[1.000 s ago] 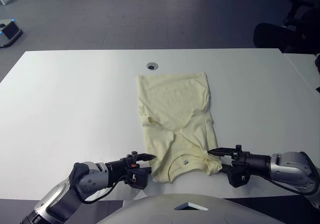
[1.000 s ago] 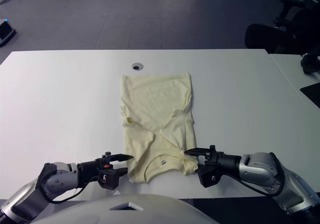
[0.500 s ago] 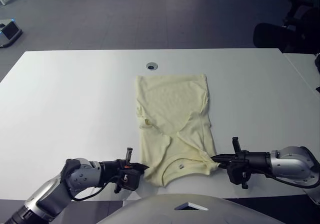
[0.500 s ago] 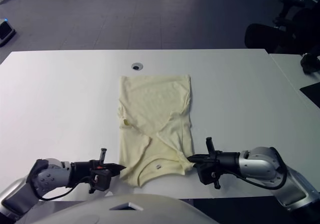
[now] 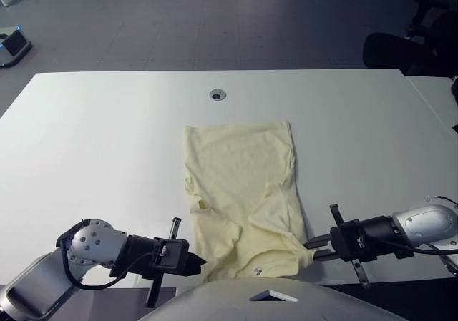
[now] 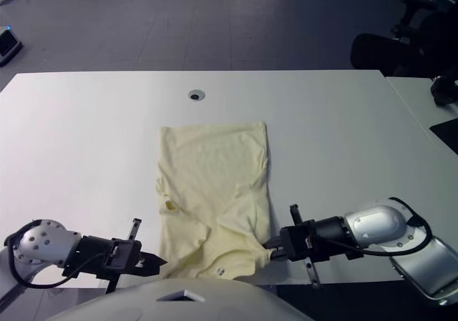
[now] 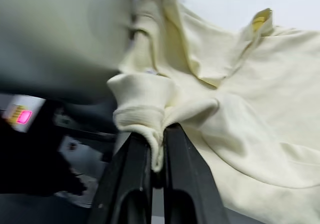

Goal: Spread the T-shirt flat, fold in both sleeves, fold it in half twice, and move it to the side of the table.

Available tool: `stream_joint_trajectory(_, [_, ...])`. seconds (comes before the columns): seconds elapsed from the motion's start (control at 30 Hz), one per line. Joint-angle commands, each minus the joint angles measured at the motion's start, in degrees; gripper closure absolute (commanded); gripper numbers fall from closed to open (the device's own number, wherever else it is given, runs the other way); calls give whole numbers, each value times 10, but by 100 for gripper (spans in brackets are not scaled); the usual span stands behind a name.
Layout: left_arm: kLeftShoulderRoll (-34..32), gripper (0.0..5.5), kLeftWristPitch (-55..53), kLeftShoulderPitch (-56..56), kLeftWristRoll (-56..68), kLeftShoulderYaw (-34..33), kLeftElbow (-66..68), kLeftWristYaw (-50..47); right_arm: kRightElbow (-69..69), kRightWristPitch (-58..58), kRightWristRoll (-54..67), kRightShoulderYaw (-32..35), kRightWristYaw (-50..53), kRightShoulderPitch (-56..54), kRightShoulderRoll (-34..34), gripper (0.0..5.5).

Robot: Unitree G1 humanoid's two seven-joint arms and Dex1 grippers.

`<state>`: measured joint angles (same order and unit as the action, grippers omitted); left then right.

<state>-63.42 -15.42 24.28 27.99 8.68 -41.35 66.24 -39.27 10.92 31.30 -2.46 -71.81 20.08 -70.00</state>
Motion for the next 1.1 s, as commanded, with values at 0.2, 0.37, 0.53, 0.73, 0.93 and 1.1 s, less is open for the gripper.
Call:
stream_joint_trajectory(0.2, [-54, 550, -141, -8, 194, -82, -12, 76, 15, 220, 231, 57, -7, -99, -21, 543])
stream_joint_trajectory(0.37, [-2, 550, -196, -110, 215, -63, 48, 33, 89, 315, 284, 20, -2, -212, 18, 543])
stream_joint_trajectory(0.53, [42, 550, -270, -240, 262, -63, 132, 20, 162, 361, 261, -26, -12, -326, 74, 543])
stream_joint_trajectory(0.73, [78, 550, -313, -371, 241, -34, 249, 47, 260, 359, 184, -82, -37, -428, 139, 543])
stream_joint_trajectory(0.93, [131, 550, -310, -483, 173, 20, 376, 84, 381, 321, 94, -123, -69, -497, 201, 543])
stream_joint_trajectory(1.1, [168, 550, -288, -550, 114, 40, 481, 109, 485, 289, 34, -136, -94, -559, 248, 543])
